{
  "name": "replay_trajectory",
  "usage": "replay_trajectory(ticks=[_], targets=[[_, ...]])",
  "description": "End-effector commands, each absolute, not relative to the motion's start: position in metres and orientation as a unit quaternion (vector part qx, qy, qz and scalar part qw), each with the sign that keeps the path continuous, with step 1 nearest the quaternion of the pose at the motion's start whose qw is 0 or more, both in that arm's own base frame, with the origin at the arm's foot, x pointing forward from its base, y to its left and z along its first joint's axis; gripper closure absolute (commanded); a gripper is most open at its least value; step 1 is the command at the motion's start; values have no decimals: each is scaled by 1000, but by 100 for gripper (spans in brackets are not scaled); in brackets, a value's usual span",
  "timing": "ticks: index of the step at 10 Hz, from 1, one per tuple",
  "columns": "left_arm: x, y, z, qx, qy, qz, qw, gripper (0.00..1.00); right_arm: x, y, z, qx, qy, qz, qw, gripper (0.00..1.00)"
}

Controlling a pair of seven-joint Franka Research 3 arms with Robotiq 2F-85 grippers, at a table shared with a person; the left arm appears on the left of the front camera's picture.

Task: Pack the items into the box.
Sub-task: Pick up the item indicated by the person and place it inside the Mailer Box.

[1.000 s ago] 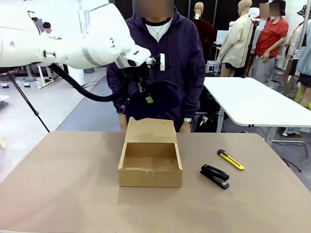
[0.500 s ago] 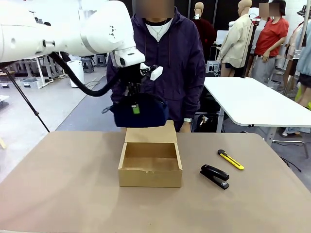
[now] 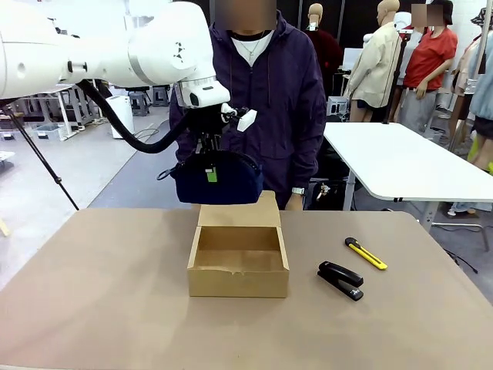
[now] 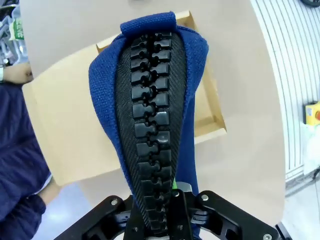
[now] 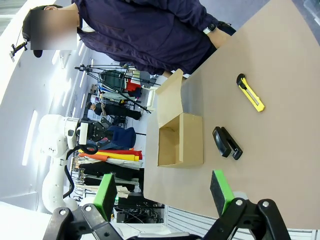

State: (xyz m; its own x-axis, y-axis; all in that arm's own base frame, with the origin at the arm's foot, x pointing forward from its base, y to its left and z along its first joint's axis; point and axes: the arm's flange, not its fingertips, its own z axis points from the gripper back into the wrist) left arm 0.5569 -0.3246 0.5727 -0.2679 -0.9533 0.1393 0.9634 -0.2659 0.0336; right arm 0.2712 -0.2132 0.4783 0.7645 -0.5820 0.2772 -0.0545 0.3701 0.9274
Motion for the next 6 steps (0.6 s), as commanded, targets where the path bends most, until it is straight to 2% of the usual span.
replay_trajectory(ticks=[1,3,6], targets=[[556,-323,578,-53,-66,-797,598,100,274,-213,480,541,-312,-165,763,0],[547,-343,549,-38,-58,-781,620,100,274,-213,480,541,-312,-165,763,0],[527,-364,507,-16,-55,-779,624,100,274,-213,480,541,-312,-165,763,0]])
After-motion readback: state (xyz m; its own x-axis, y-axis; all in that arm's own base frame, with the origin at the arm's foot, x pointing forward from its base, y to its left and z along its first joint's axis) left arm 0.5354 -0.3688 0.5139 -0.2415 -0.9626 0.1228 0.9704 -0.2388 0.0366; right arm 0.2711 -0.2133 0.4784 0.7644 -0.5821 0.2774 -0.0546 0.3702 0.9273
